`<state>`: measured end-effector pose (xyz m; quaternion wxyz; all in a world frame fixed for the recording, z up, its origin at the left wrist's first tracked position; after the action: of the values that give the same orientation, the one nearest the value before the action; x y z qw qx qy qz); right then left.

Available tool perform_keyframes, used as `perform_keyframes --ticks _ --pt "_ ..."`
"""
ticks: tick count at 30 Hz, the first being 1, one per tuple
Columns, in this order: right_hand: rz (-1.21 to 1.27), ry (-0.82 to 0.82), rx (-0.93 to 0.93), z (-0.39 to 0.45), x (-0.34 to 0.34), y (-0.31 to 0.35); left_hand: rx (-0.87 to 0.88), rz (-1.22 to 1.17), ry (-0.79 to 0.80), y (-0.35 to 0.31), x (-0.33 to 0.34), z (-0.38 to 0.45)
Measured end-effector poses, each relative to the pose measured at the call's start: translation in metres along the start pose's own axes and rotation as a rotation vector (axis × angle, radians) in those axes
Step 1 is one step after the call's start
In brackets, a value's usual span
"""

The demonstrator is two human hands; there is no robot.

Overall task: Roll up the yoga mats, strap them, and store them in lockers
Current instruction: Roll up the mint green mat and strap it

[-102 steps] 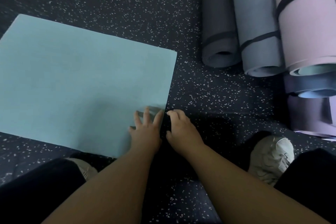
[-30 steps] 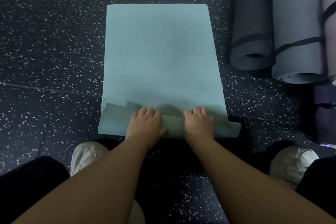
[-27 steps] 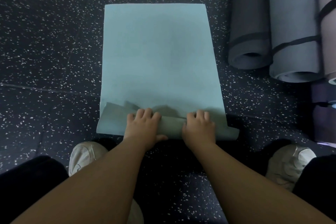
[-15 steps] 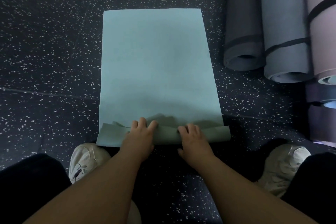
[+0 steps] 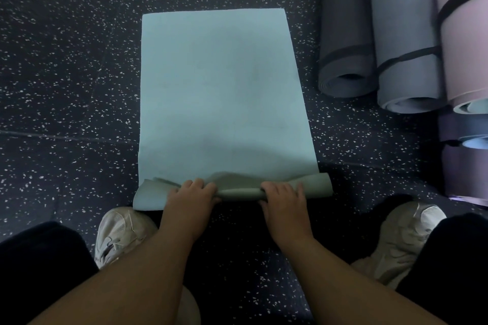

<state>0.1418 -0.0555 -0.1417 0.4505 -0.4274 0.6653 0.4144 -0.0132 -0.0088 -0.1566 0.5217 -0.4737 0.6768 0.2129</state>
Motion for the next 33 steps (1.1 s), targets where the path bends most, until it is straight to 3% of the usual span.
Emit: perform_keyframes --ticks 7,10,12,15,19,23,24,28,33 --pt "-0.024 -0.104 0.009 0.013 -0.005 -0.001 -0.060 0.056 -0.073 0.002 -0.007 0.002" --pt "-0.075 0.025 -0.040 0.027 0.000 0.006 -0.172 0.048 0.049 0.014 -0.007 0.012" --pt "-0.103 0.161 -0.099 0.038 0.006 0.010 -0.226 0.022 0.067 0.022 -0.007 0.020" --pt "-0.071 0.216 -0.076 0.049 0.010 0.009 -0.253 0.019 0.079 0.024 -0.005 0.028" --pt "-0.020 0.179 -0.018 0.053 0.011 0.008 -0.147 0.153 0.011 0.005 -0.014 0.034" --pt "0.043 0.019 0.063 0.050 -0.003 0.006 -0.048 0.082 0.080 -0.014 -0.007 0.040" --pt "0.033 -0.015 0.062 0.049 -0.005 0.007 -0.022 0.069 0.035 -0.017 -0.009 0.039" --pt "0.053 0.124 0.060 0.052 0.003 0.010 0.026 0.071 -0.105 -0.017 -0.011 0.029" --pt "0.125 -0.013 0.076 0.050 -0.003 0.010 0.038 0.175 -0.107 -0.014 -0.009 0.027"
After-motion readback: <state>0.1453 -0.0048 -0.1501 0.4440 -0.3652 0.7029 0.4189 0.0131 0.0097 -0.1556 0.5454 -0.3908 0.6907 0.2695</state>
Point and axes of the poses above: each hand's wrist, its own z-axis towards the middle knuckle, its own x-axis out of the palm, y = z × x, the point moved 9 cm from there along z, towards the middle knuckle, and after that the axes turned 7 degrees about x, right-handed, at the moved point
